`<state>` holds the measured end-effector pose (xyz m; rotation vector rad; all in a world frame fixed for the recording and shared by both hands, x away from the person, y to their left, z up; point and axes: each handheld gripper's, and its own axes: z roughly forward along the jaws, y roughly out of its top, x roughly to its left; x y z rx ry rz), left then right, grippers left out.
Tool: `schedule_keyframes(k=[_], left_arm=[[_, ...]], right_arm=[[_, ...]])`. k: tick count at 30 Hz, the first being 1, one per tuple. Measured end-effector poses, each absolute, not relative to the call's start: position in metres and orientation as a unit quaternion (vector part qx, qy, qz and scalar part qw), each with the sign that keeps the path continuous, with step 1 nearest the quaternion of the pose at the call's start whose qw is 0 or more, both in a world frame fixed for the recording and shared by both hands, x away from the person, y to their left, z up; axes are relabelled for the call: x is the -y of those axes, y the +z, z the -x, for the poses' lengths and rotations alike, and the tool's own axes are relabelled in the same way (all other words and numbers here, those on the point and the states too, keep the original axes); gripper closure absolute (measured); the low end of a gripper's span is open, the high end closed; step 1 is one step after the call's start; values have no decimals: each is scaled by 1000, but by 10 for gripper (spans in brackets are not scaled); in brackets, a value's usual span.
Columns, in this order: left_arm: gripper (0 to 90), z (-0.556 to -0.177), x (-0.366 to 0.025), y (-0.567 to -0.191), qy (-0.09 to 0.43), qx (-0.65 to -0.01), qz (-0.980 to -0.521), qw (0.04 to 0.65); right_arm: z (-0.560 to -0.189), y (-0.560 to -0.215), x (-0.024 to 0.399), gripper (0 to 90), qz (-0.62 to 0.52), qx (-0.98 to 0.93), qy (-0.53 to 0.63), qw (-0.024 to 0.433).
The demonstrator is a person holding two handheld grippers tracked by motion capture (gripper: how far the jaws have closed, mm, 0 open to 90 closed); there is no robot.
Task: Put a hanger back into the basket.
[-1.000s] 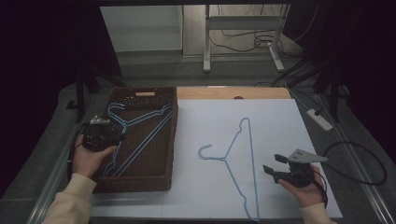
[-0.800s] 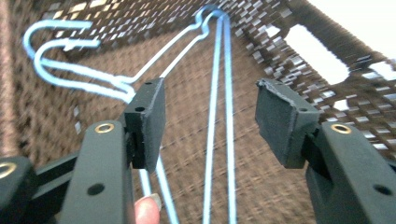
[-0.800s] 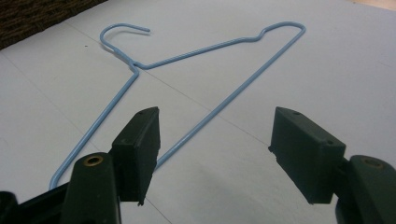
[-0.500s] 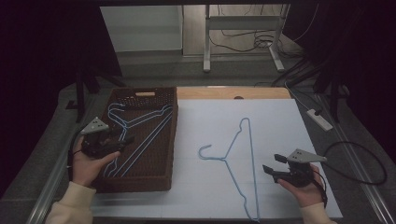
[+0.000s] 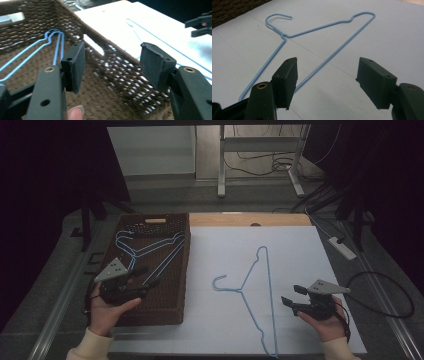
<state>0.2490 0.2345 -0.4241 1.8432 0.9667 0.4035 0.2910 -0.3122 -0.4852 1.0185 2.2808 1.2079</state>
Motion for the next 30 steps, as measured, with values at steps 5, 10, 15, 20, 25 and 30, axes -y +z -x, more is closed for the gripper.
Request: schedule_keyframes(k=[5, 10, 15, 20, 25, 30], left_arm=[[378, -246, -225, -428, 160, -387, -763, 492], [375, -246, -217, -431, 153, -383, -767, 491], [374, -245, -213, -434, 149, -381, -771, 488], [371, -243, -212, -435, 150, -384, -769, 489], [370, -241, -213, -434, 150, -384, -768, 491], [368, -240, -212, -435, 148, -384, -769, 489]], right_arm=[[-291, -485, 311, 341, -360, -809, 428, 182], [-291, -485, 310, 339, -357, -810, 427, 182], [-291, -485, 311, 338, -356, -811, 428, 180], [-290, -484, 310, 337, -352, -812, 429, 181], [-289, -483, 310, 317, -347, -817, 426, 174], [-288, -483, 304, 310, -336, -829, 416, 163]])
